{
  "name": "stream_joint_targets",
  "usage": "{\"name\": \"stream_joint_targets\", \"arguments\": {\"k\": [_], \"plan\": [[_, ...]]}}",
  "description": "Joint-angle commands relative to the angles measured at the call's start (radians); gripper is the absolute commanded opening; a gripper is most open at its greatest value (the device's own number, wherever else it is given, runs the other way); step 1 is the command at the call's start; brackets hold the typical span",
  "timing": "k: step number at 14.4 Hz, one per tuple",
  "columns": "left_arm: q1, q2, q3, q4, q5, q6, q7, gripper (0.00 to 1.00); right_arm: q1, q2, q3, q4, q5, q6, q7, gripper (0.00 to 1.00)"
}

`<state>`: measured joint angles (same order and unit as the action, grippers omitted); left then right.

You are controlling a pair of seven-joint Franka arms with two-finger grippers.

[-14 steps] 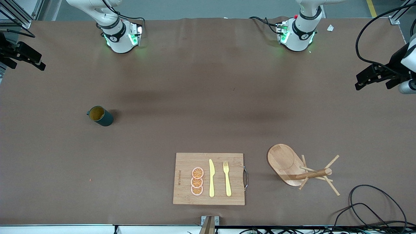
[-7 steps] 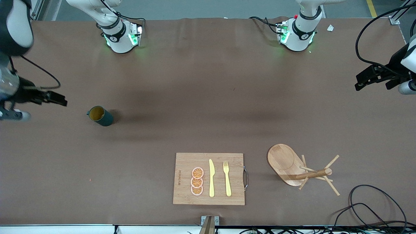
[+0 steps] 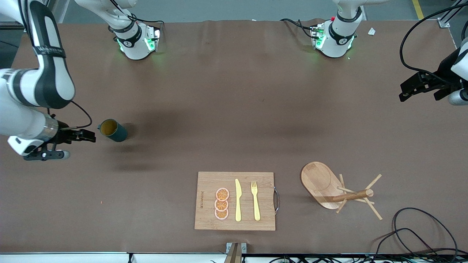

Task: Pass cup and hang on rack
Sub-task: 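Reach the right gripper down to the teal mug and grasp it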

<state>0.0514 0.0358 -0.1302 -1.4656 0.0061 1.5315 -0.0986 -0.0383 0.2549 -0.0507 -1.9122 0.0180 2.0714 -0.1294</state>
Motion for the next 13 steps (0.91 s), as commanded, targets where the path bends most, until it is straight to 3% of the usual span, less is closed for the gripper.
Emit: {"name": "stream_joint_targets", "arguments": {"k": [1, 3, 5, 13], "plan": [[-0.005, 0.006, -0.003, 0.018, 0.008, -0.016, -0.006, 1.0, -0.043, -0.051, 0.011, -0.204, 0.014, 0.166, -0.036, 1.0], [0.001, 0.006, -0.003, 0.015, 0.008, -0.016, 0.005, 1.0, -0.048, -0.049, 0.009, -0.313, 0.014, 0.322, -0.157, 1.0], [0.004, 0.004, -0.003, 0.016, 0.008, -0.016, 0.005, 1.0, -0.064, -0.037, 0.009, -0.353, 0.014, 0.384, -0.205, 1.0], [0.005, 0.003, -0.003, 0.016, 0.008, -0.022, -0.004, 1.0, -0.058, -0.025, 0.011, -0.35, 0.014, 0.365, -0.216, 1.0]]}}
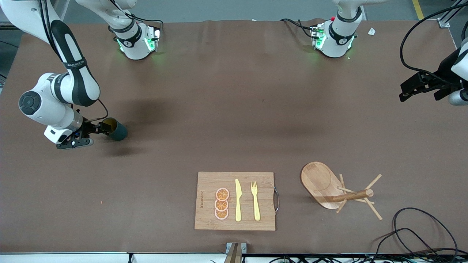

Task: Pass cup and hang on rack
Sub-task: 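Reach the right gripper down to the teal mug and grasp it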

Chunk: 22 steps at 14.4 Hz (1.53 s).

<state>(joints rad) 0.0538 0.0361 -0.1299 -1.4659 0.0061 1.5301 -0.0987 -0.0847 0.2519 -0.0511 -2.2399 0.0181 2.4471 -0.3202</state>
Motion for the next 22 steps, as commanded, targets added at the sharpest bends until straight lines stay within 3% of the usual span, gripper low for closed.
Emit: {"name": "stream_joint_targets", "arguments": {"k": [1, 4, 6, 9, 13, 14, 16, 17, 20, 22], "plan": [[0.003, 0.002, -0.002, 0.016, 0.008, -0.036, -0.006, 1.0, -0.01, -0.026, 0.013, 0.0, 0.014, -0.045, -0.025, 1.0], [0.003, -0.001, -0.002, 0.018, 0.008, -0.051, -0.004, 1.0, -0.01, -0.029, 0.014, 0.106, 0.016, -0.229, -0.028, 1.0], [0.003, -0.004, -0.004, 0.018, 0.008, -0.053, -0.003, 1.0, -0.013, -0.028, 0.013, 0.092, 0.016, -0.232, -0.042, 1.0], [0.003, -0.004, -0.002, 0.018, 0.008, -0.054, -0.001, 1.0, -0.014, -0.017, 0.01, 0.027, 0.016, -0.177, -0.082, 0.99], [0.005, -0.004, 0.003, 0.018, 0.008, -0.073, 0.004, 1.0, -0.01, 0.065, 0.011, 0.003, 0.014, -0.001, -0.149, 0.92], [0.005, -0.004, 0.004, 0.018, 0.008, -0.083, 0.004, 1.0, -0.01, 0.081, 0.011, 0.003, 0.014, 0.022, -0.166, 0.78], [0.005, -0.004, 0.006, 0.018, 0.008, -0.088, 0.005, 1.0, -0.007, 0.084, 0.011, 0.011, 0.014, 0.015, -0.233, 0.36], [0.005, -0.004, 0.006, 0.018, 0.008, -0.088, 0.005, 1.0, -0.006, 0.083, 0.013, 0.017, 0.014, -0.002, -0.232, 0.04], [0.005, -0.005, 0.006, 0.018, 0.008, -0.09, 0.005, 1.0, 0.002, 0.061, 0.019, 0.04, 0.02, -0.08, -0.227, 0.0], [0.005, -0.008, 0.004, 0.021, 0.003, -0.091, 0.007, 1.0, 0.043, 0.0, 0.025, 0.043, 0.075, -0.164, -0.176, 0.0]]}}
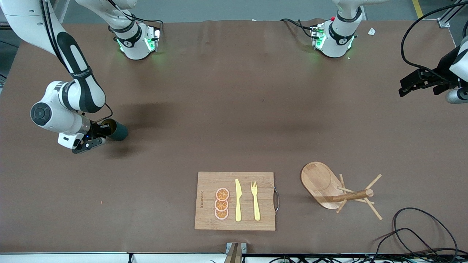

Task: Pass cup and hang on rack
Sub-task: 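Lift the teal mug and carry it toward the table middle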

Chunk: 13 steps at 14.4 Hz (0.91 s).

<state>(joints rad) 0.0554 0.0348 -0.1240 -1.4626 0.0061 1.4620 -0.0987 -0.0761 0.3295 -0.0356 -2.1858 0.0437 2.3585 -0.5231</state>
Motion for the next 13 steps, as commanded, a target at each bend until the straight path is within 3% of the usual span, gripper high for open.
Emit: {"name": "stream_joint_targets", "arguments": {"k": [1, 4, 8, 13], "plan": [[0.003, -0.006, 0.0, 0.022, 0.003, -0.023, 0.007, 1.0, 0.06, -0.107, 0.019, -0.011, 0.06, -0.105, 0.085, 0.0], [0.004, -0.003, 0.0, 0.027, 0.008, -0.023, 0.008, 1.0, 0.165, -0.174, 0.084, -0.017, 0.061, -0.157, 0.31, 0.0], [0.004, 0.001, 0.0, 0.028, 0.008, -0.023, 0.01, 1.0, 0.3, -0.173, 0.261, -0.009, 0.059, -0.104, 0.809, 0.0], [0.012, 0.001, 0.001, 0.028, 0.008, -0.023, 0.01, 1.0, 0.57, -0.068, 0.269, 0.098, 0.022, -0.062, 1.02, 0.0]]}}
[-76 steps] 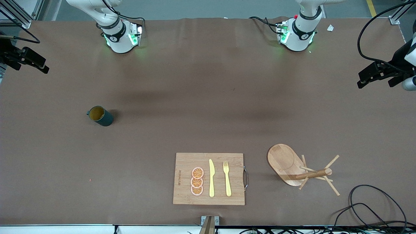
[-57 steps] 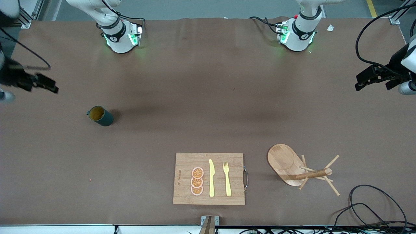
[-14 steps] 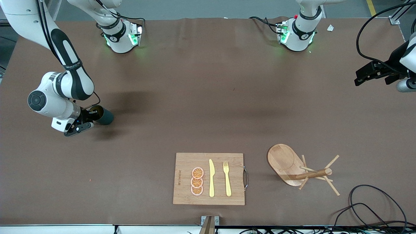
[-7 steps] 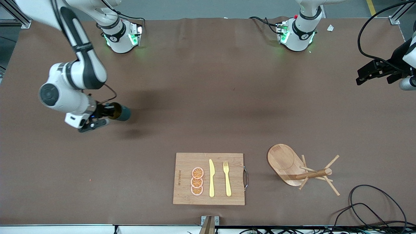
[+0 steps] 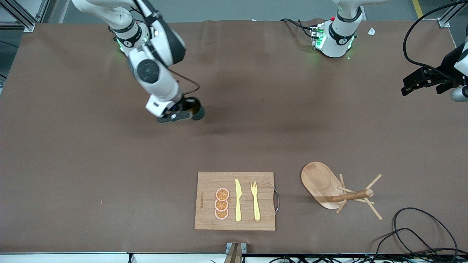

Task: Pass cup and hang on rack
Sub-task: 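Lift the teal mug and carry it toward the table middle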

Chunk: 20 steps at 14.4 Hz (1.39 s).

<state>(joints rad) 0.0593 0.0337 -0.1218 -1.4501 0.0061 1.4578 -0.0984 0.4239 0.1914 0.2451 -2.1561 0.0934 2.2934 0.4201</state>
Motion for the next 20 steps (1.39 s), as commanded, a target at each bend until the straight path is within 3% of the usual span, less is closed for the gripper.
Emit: {"name": "stream_joint_targets", "arguments": {"k": [1, 3, 6, 20], "plan": [[0.016, 0.002, -0.001, 0.016, 0.008, -0.019, 0.011, 1.0, 0.097, 0.104, -0.012, 0.102, -0.074, 0.001, 0.122, 0.0], [0.019, 0.002, -0.001, 0.016, 0.008, -0.019, 0.011, 1.0, 0.146, 0.19, -0.01, 0.178, -0.154, 0.001, 0.254, 0.0], [0.024, 0.0, -0.001, 0.014, 0.008, -0.02, 0.009, 1.0, 0.17, 0.279, -0.01, 0.255, -0.207, 0.003, 0.313, 0.0], [0.024, 0.0, 0.007, 0.016, 0.008, -0.02, -0.004, 1.0, 0.202, 0.345, -0.02, 0.254, -0.237, 0.132, 0.371, 0.0]]}}
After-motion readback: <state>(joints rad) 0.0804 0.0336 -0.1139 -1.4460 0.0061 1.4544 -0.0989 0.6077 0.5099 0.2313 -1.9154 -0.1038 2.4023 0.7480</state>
